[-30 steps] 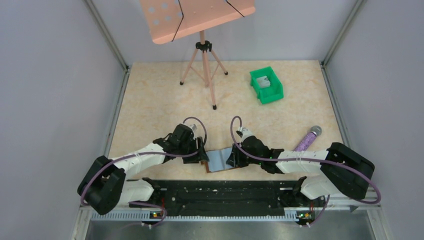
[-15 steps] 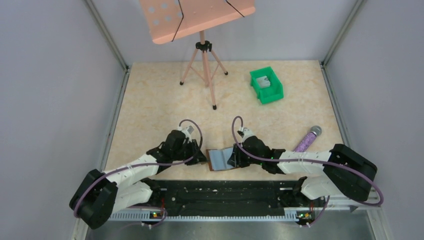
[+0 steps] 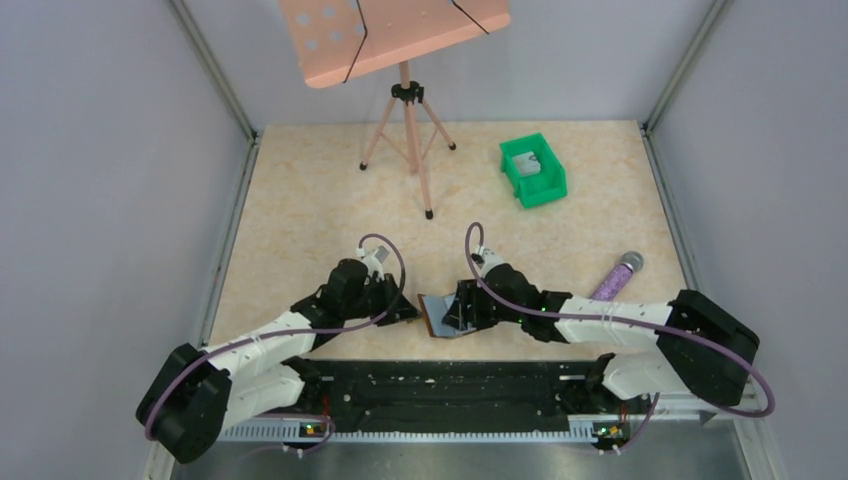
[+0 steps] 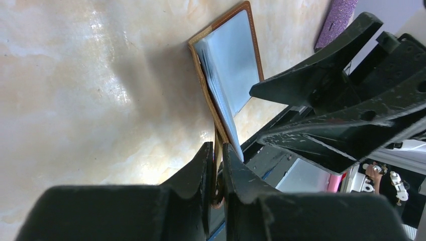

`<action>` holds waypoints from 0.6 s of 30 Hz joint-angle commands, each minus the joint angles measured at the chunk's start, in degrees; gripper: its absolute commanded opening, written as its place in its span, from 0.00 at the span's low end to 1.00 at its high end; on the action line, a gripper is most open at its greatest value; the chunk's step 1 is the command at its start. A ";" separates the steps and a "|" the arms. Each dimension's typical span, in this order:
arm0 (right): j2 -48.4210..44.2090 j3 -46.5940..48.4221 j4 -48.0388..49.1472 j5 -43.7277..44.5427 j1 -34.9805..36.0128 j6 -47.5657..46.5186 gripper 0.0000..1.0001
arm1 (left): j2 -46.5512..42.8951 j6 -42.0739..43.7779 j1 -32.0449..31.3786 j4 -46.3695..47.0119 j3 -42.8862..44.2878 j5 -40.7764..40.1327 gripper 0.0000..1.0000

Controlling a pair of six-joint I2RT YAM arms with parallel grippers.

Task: Take the credit cards out of the card holder
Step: Remove the credit card from the card holder.

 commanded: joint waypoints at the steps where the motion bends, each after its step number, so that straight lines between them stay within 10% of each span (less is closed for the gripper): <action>1: 0.67 3.26 4.79 -2.33 -0.47 2.42 0.59 | 0.86 0.14 0.05 2.65 0.78 0.82 0.00; 18: 9.69 8.92 0.96 2.35 2.73 0.27 0.54 | 1.53 1.91 0.01 -2.84 2.64 -2.54 0.00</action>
